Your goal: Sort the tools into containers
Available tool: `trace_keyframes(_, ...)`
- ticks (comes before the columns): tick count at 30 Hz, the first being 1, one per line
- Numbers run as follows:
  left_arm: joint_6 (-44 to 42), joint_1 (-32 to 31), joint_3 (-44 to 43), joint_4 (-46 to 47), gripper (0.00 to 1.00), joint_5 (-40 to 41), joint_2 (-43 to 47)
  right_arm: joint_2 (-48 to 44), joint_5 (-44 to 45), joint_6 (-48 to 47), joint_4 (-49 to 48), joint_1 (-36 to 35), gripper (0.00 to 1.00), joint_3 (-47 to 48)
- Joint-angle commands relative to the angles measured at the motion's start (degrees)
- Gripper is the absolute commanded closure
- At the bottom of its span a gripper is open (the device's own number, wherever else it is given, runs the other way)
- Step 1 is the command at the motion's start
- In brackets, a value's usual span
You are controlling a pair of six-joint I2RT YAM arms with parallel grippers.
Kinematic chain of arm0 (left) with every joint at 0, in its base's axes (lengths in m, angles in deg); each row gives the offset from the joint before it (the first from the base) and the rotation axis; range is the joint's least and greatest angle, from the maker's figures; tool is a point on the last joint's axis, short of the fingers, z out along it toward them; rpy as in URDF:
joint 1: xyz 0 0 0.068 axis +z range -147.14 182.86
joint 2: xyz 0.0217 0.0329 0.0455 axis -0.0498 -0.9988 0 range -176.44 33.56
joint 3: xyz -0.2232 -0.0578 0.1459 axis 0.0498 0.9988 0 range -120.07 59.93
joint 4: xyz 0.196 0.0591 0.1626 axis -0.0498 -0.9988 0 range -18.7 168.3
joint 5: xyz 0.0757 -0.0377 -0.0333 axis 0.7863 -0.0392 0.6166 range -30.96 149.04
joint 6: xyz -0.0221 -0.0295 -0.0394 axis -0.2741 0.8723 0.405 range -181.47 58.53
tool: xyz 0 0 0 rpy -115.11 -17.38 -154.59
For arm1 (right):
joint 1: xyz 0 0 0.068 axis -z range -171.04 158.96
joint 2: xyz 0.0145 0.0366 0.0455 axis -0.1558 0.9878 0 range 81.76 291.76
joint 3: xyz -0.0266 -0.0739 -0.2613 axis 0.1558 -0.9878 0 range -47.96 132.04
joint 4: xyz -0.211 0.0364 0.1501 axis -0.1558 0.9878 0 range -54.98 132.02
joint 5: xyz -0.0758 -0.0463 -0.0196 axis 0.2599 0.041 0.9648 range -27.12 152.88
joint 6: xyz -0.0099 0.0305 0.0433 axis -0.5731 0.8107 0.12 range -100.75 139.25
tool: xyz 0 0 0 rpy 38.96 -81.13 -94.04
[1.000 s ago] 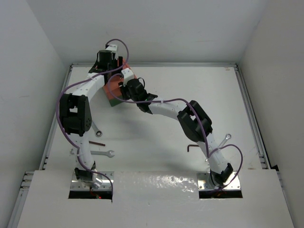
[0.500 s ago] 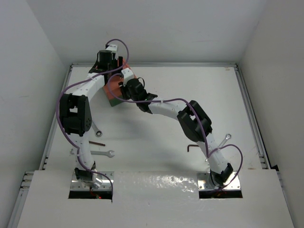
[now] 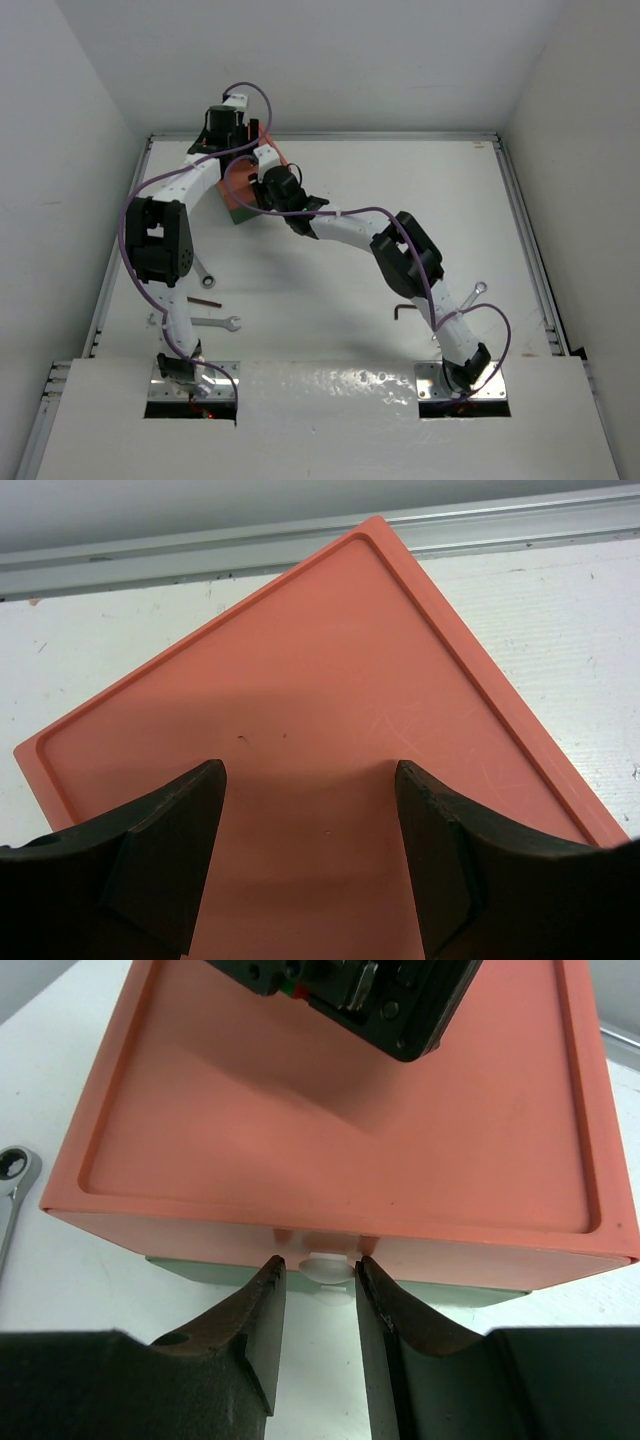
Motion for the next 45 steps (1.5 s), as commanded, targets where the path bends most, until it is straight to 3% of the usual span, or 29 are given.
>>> trace_keyframes(1,-1.24,-0.74,2.7,-9.47,0.34,0.02,-2.07,0.69,0.64,-0.6,-1.25,-0.02,0.66,3.36)
trace_keyframes(7,-1.15,-0.74,2.61,-9.47,0.34,0.11,-1.98,0.52,0.9,-0.34,-1.6,-0.02,0.67,2.48)
trace_keyframes(12,-1.07,-0.74,2.96,-9.56,0.34,-0.06,-2.07,0.34,1.95,-0.6,-2.13,-0.11,0.8,2.92)
trace_keyframes(16,-0.98,-0.65,2.96,-9.47,0.34,0.11,-2.16,-0.01,2.66,-0.69,-2.13,-0.11,1.0,2.83)
trace_keyframes(26,0.16,-0.65,2.17,-9.73,0.33,2.04,-2.95,-5.36,1.61,0.02,-4.94,-0.28,1.0,-6.56)
trace_keyframes(41,0.17,-0.65,-0.03,-10.44,0.32,2.48,-3.74,-23.99,-0.94,-2.18,-11.18,-2.83,1.0,-36.25)
trace_keyframes(45,0.25,-0.65,-0.38,-10.44,0.31,2.48,-3.65,-25.41,-0.77,-2.97,-11.36,-2.83,1.0,-38.3)
